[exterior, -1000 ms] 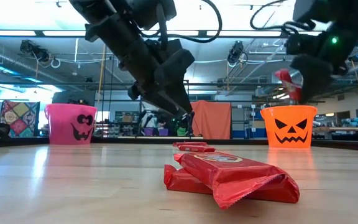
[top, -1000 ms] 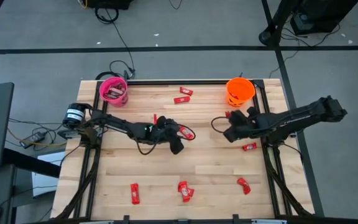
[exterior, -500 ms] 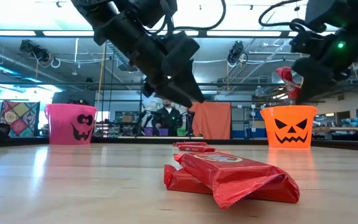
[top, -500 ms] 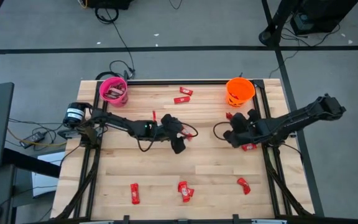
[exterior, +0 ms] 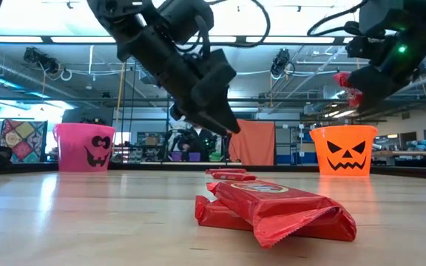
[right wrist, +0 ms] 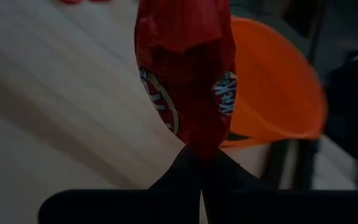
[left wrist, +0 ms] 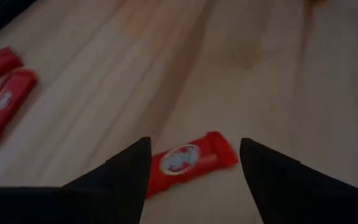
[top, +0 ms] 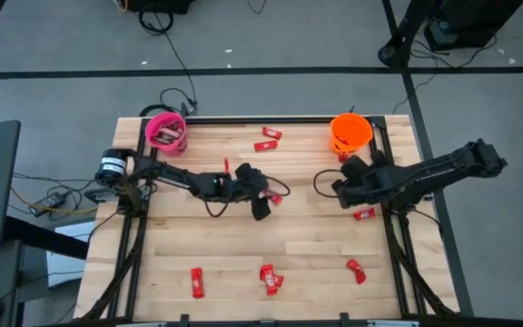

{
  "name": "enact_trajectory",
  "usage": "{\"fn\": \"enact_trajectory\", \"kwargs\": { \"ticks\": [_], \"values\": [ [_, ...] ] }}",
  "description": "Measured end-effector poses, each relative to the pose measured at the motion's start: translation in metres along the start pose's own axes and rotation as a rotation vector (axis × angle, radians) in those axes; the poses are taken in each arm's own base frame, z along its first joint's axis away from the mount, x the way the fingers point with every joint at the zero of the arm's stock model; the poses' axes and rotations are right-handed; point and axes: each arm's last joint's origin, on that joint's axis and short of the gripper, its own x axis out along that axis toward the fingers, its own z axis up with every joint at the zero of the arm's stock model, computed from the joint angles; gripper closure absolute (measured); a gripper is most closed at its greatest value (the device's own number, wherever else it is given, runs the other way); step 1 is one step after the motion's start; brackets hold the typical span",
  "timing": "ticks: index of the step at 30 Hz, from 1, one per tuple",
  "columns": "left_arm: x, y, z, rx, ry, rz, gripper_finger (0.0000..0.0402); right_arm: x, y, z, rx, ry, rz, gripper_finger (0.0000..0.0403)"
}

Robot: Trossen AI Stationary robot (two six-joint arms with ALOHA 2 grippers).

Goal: Sort candy by brand, put in halloween buckets
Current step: Put the red chocolate bar into the orange bucket

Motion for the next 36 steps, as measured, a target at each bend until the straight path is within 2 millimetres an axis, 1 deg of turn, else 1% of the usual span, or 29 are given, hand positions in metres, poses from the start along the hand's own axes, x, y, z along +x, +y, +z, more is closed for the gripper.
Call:
{"fn": "enact_trajectory", "kwargs": {
  "ticks": [4,10,13,15,18,20,22,24,27,30,32,36],
  "values": [
    [0.002,0.005,0.002,-0.038,-0.01,0.017,0.0164,0.001,-0.012,0.001,-0.009,0.013,-0.065,0.0394],
    [0.005,0.013,0.006,-0.065,-0.033,0.023,0.0174,0.005,-0.021,0.005,-0.032,-0.02,-0.14,0.0394],
    [0.007,0.019,0.011,-0.098,-0.06,-0.005,0.0174,0.006,-0.028,0.014,-0.008,-0.034,-0.181,0.0394],
    [0.009,0.024,0.016,-0.125,-0.085,-0.026,0.0174,0.009,-0.033,0.021,0.013,-0.013,-0.2,0.0394],
    [0.011,0.032,0.021,-0.15,-0.092,-0.13,0.0174,0.02,-0.041,0.031,0.052,0.057,-0.221,0.0388],
    [0.012,0.034,0.024,-0.144,-0.099,-0.205,0.0174,0.031,-0.046,0.037,0.084,0.117,-0.199,0.0379],
    [0.012,0.034,0.025,-0.117,-0.105,-0.234,0.0174,0.042,-0.051,0.044,0.099,0.163,-0.146,0.0368],
    [0.012,0.036,0.025,-0.087,-0.112,-0.226,0.0174,0.052,-0.056,0.053,0.096,0.18,-0.071,0.0356],
    [0.015,0.05,0.027,-0.081,-0.119,-0.187,0.0174,0.064,-0.064,0.063,0.112,0.174,0.052,0.0337],
    [0.019,0.068,0.027,-0.11,-0.088,-0.179,0.0174,0.071,-0.072,0.065,0.141,0.199,0.125,0.0316],
    [0.021,0.081,0.027,-0.112,-0.073,-0.172,0.0174,0.073,-0.076,0.064,0.153,0.215,0.109,0.0302],
    [0.024,0.113,0.029,-0.111,-0.083,-0.123,0.0175,0.075,-0.083,0.062,0.164,0.223,-0.011,0.028]
  ]
}}
